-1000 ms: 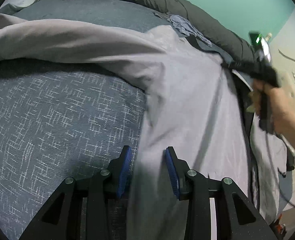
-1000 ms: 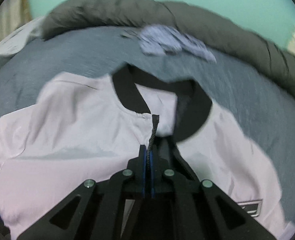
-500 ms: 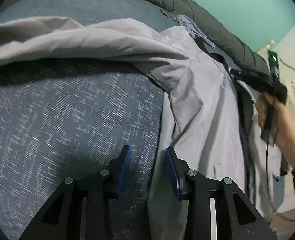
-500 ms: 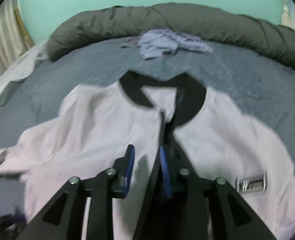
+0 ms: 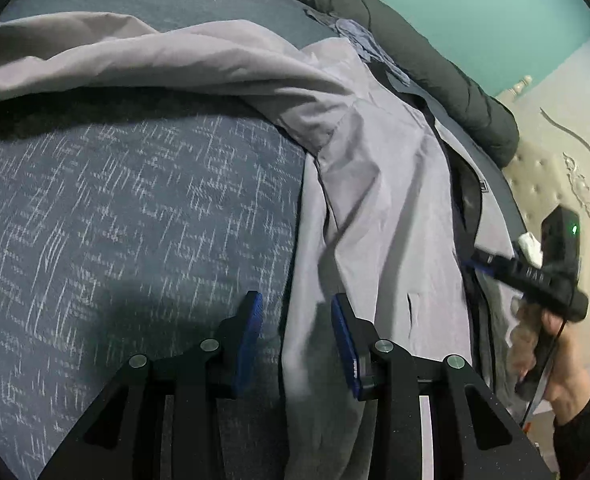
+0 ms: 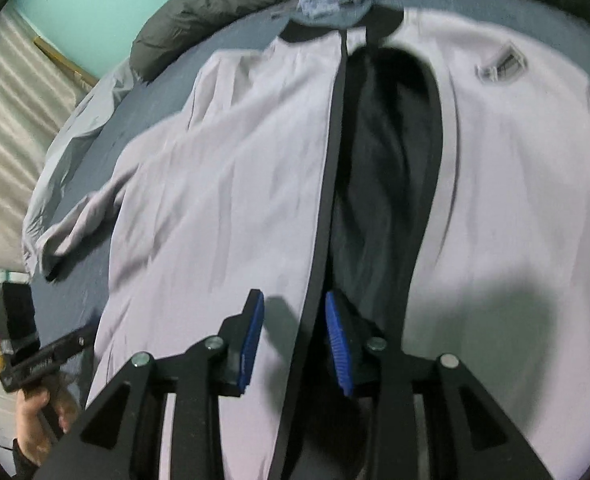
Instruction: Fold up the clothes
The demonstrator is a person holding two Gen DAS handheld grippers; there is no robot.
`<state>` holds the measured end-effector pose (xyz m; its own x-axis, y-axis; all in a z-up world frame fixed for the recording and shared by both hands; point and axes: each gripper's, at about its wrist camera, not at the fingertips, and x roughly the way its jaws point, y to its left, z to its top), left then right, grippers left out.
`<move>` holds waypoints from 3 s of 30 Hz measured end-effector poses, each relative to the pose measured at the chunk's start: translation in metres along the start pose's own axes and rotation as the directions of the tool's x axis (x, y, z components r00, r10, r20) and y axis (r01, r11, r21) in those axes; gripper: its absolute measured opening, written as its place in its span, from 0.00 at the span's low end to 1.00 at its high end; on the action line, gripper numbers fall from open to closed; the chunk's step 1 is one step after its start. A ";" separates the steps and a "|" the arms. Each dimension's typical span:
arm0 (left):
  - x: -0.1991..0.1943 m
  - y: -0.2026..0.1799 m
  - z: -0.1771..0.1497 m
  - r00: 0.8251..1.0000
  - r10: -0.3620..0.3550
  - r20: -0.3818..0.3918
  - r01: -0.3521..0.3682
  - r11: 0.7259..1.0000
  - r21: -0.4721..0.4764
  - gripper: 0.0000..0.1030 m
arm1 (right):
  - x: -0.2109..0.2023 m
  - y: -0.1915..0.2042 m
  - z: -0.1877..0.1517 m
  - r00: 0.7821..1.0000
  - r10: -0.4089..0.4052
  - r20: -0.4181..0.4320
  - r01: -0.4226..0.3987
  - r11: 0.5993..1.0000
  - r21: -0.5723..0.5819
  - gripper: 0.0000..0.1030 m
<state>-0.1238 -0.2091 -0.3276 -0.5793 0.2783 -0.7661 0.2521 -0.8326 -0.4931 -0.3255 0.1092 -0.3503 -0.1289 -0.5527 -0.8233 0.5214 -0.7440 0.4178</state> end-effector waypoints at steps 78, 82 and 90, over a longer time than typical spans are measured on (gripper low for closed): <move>-0.063 -0.052 -0.068 0.998 0.026 -0.049 -0.018 0.988 0.150 0.03 | -0.167 -0.033 -0.109 0.994 -0.094 0.048 0.097 0.994 -0.045 0.27; -0.079 -0.041 -0.070 0.997 0.062 -0.047 -0.055 0.989 0.137 0.03 | -0.181 -0.049 -0.118 0.992 -0.117 0.043 0.119 0.993 -0.026 0.27; -0.071 -0.032 -0.075 0.991 0.098 -0.094 -0.090 0.992 0.083 0.05 | -0.191 -0.076 -0.145 0.988 -0.155 -0.018 0.155 0.988 0.017 0.34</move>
<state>-0.0327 -0.1667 -0.2887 -0.4767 0.2393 -0.8459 0.2382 -0.8911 -0.3863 -0.2182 0.3257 -0.2800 -0.1927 -0.4237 -0.8850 0.4807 -0.8271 0.2913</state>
